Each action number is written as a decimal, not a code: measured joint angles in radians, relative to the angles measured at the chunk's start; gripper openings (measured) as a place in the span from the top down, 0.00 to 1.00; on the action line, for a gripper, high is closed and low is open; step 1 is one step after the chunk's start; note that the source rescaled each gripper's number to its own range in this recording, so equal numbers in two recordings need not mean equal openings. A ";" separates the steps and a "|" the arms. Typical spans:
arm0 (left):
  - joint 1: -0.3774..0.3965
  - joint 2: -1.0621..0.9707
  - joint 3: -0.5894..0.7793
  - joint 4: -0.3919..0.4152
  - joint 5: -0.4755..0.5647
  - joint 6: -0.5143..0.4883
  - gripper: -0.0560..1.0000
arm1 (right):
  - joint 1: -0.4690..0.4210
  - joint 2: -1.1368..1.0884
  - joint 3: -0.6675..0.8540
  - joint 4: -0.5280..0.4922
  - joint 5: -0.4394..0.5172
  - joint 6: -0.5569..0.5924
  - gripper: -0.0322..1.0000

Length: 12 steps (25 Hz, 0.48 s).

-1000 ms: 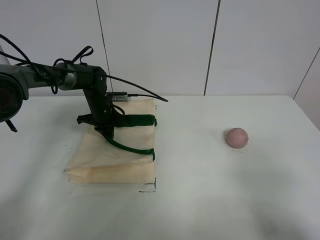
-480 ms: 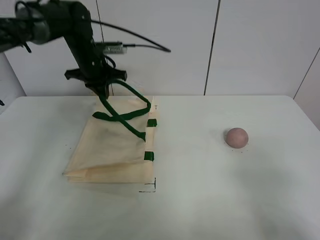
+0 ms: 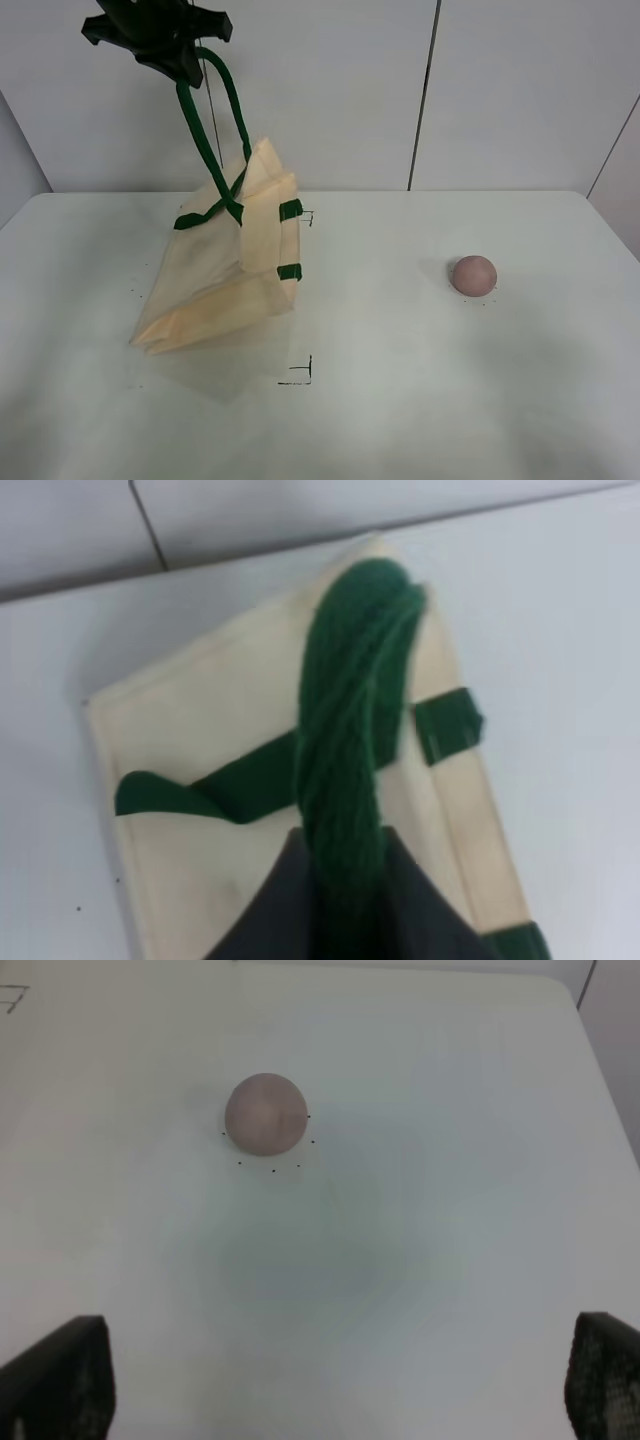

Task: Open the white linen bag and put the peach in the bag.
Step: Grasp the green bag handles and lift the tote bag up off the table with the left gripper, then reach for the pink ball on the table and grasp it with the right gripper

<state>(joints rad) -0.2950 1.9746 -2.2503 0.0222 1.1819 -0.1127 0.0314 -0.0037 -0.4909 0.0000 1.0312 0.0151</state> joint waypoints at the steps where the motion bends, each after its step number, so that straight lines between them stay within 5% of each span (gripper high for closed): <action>1: 0.000 -0.011 0.000 -0.003 0.000 0.000 0.94 | 0.000 0.008 0.000 0.000 0.000 0.000 0.00; 5: 0.000 -0.026 -0.001 -0.014 0.000 0.001 0.94 | 0.000 0.157 -0.014 0.015 -0.005 0.000 0.00; 12: 0.000 -0.026 -0.001 -0.022 0.000 0.001 0.94 | 0.000 0.708 -0.174 0.027 -0.156 0.001 0.00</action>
<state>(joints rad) -0.2950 1.9484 -2.2510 0.0000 1.1819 -0.1120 0.0314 0.7040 -0.6648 0.0266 0.8749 0.0158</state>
